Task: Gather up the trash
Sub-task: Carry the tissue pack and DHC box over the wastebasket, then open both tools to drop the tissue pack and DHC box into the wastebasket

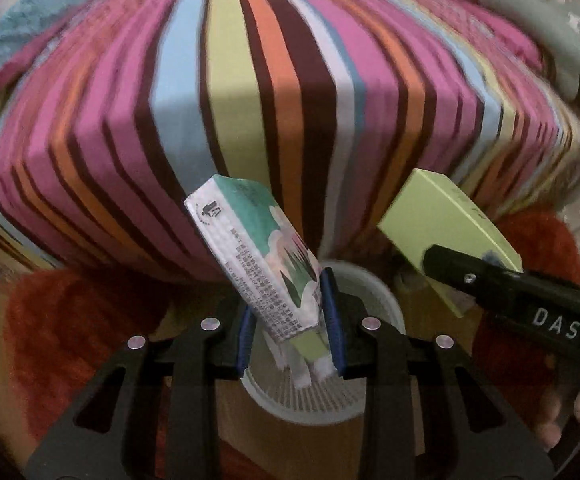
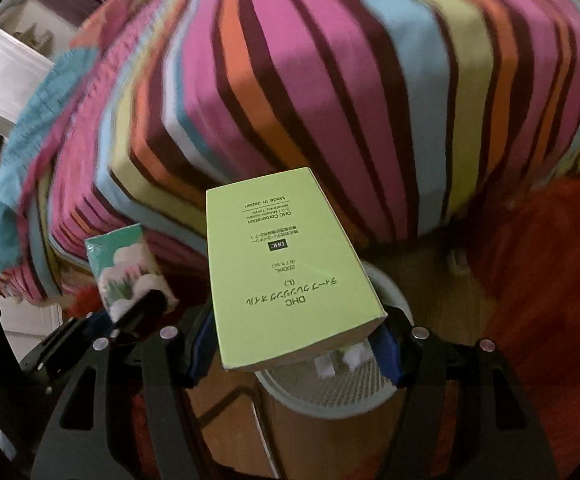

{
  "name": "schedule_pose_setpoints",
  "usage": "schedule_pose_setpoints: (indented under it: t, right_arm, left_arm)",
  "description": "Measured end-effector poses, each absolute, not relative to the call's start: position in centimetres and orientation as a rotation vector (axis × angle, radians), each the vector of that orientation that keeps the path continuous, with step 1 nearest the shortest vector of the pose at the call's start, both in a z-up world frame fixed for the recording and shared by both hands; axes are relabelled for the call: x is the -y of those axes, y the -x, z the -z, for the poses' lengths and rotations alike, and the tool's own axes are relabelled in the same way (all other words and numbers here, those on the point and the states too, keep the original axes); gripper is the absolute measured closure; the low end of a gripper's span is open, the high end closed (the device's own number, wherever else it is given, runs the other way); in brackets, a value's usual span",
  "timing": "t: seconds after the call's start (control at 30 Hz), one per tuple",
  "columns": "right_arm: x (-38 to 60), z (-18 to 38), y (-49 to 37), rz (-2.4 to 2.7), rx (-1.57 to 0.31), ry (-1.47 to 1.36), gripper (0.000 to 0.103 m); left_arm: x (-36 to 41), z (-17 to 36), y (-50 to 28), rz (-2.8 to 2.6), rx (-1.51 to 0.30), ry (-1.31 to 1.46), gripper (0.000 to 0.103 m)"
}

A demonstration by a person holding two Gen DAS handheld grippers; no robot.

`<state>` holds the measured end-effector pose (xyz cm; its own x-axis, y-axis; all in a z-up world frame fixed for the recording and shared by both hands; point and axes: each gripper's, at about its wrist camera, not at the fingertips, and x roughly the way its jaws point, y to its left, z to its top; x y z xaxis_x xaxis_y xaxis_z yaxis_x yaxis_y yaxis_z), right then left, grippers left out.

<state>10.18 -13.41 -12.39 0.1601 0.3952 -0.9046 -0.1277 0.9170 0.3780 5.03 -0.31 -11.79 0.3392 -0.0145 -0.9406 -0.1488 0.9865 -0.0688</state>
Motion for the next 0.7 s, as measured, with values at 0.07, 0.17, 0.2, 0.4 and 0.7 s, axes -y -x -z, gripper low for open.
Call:
schedule_pose_setpoints:
  t: [0.07,0.17,0.2,0.4,0.7]
  right_arm:
    - [13.0,14.2,-10.1,-0.368,-1.434,-0.228,0.042]
    - [12.7,16.5,-10.4,-0.343,-1.526,-0.223,0.042]
    - [12.7,17.1,-10.5,-0.332,-1.549,-0.223,0.042]
    - [12.7,20.7,-11.4,-0.256,-1.694,-0.264,0.042]
    - [11.2,24.5,-11.4,-0.206,-1.865,-0.256,0.039]
  left_arm:
    - [0.5,13.3,-5.1,-0.078,-1.276,0.158,0.072]
    - [0.5,15.3,-5.2,-0.071,-1.349,0.175,0.072]
    - [0.4,15.9,-5.3,-0.067,-1.373,0.190,0.072]
    - [0.0,20.2,-5.5,-0.059,-1.545,0.251,0.072]
    - [0.0,24.2,-5.4,-0.068,-1.721,0.280,0.057]
